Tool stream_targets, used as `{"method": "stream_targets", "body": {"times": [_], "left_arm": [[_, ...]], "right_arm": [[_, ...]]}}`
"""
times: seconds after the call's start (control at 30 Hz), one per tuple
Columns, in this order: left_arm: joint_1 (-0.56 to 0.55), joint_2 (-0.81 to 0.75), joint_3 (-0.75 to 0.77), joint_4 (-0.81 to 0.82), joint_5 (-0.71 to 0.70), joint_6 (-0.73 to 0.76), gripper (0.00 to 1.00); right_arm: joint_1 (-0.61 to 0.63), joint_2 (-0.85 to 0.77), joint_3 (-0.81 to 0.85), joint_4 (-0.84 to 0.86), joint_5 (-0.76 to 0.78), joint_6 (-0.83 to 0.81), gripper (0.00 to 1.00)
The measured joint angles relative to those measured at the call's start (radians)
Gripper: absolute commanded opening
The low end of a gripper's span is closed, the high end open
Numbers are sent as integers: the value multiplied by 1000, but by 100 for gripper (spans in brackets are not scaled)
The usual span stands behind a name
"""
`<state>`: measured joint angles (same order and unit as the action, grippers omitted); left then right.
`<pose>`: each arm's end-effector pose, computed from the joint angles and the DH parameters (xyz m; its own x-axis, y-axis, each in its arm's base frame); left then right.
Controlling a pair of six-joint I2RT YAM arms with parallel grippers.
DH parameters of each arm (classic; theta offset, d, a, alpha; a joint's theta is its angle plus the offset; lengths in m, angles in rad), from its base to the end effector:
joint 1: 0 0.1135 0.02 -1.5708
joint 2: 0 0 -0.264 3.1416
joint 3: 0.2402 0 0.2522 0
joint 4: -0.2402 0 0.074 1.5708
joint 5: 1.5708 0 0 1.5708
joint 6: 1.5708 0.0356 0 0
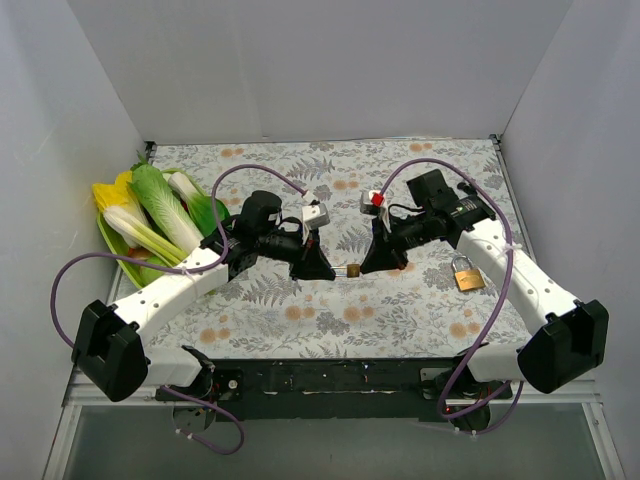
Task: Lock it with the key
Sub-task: Lock the lock, then place the key at the center of the board.
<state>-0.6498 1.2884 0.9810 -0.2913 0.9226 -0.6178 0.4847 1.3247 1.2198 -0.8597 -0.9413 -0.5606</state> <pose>0.2033 -0.1902 0.2963 -0.8811 0.2303 -0.4131 0.4653 0.2646 -0.8447 0.2164 0.1465 0.3255 -0.2534 -0.4872 -0.8357 -0.9641 0.0559 0.2597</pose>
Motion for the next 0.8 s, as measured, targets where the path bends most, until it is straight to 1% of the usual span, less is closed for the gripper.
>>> {"method": "stream_targets", "body": {"times": [0.1,0.2,0.27,0.37,0.43,0.53,0.67,0.8], "left_arm": [[0,0,0,3,-7,0,0],[11,0,-2,9,-19,5,0],[35,0,-8,11,-18,8,0],[66,14,-12,16,-18,13,0],[72,28,-16,18,-18,19,0],[72,50,-25,19,-16,25,0],[72,80,-25,23,-13,27,0],[72,98,-25,29,-17,27,0]], "right_arm": [[-11,-3,-1,-13,-2,-23,1],[-66,-11,-8,-53,-6,-69,1],[-147,-22,-30,-91,11,-118,1],[-305,-23,-78,-160,43,-216,1],[-396,-19,-104,-206,61,-275,1],[-518,2,-137,-233,98,-319,1],[-618,51,-216,-147,215,-281,1],[-629,87,-299,-26,330,-197,1]]}}
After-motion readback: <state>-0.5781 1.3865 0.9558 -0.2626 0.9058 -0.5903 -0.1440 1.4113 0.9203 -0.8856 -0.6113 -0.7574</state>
